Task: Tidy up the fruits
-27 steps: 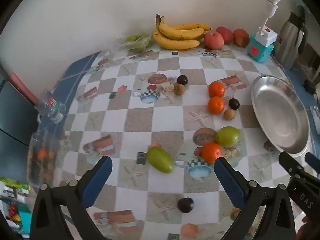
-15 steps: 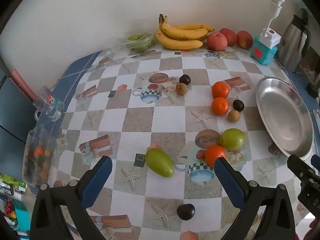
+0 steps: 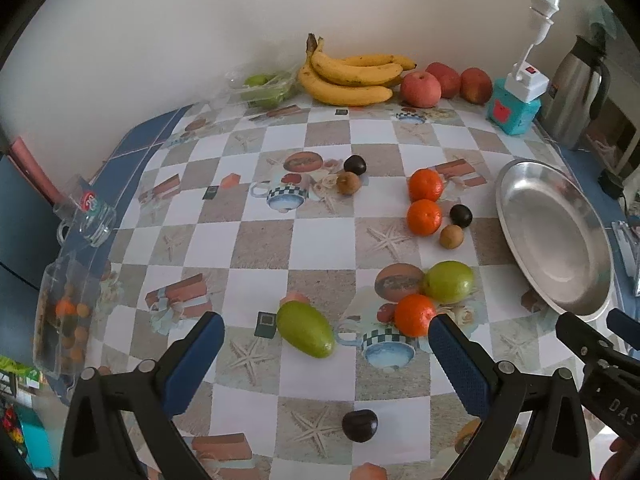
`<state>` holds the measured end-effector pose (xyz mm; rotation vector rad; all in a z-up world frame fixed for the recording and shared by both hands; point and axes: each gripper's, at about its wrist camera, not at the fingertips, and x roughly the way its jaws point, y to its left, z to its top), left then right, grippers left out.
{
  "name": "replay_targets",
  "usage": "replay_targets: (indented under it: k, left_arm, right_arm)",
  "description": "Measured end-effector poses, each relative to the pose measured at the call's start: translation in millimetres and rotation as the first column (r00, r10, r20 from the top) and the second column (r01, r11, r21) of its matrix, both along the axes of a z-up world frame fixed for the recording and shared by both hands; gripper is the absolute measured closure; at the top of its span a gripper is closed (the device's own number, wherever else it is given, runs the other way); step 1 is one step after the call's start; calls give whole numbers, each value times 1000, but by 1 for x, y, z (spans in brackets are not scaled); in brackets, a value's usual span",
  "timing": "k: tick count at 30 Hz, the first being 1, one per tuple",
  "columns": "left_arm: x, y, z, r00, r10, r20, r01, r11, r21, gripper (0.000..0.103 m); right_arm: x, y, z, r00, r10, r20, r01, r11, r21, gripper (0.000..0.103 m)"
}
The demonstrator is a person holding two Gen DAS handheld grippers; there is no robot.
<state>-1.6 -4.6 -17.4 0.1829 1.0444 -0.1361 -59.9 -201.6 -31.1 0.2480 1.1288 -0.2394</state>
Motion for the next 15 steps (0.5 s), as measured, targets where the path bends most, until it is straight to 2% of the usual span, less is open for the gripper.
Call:
replay_targets:
  k: [9,15]
  left_arm:
    - [1,4,1,1000,13,4,-13,1000,-22,0]
    - [0,3,1,1000,9,3,-9,1000,-4,0]
  right_arm:
    - [0,2,0,1000,1,-2,-1,1000,-3,18]
    - [1,2,-1,1000,1,-7,-1,1000,-2,18]
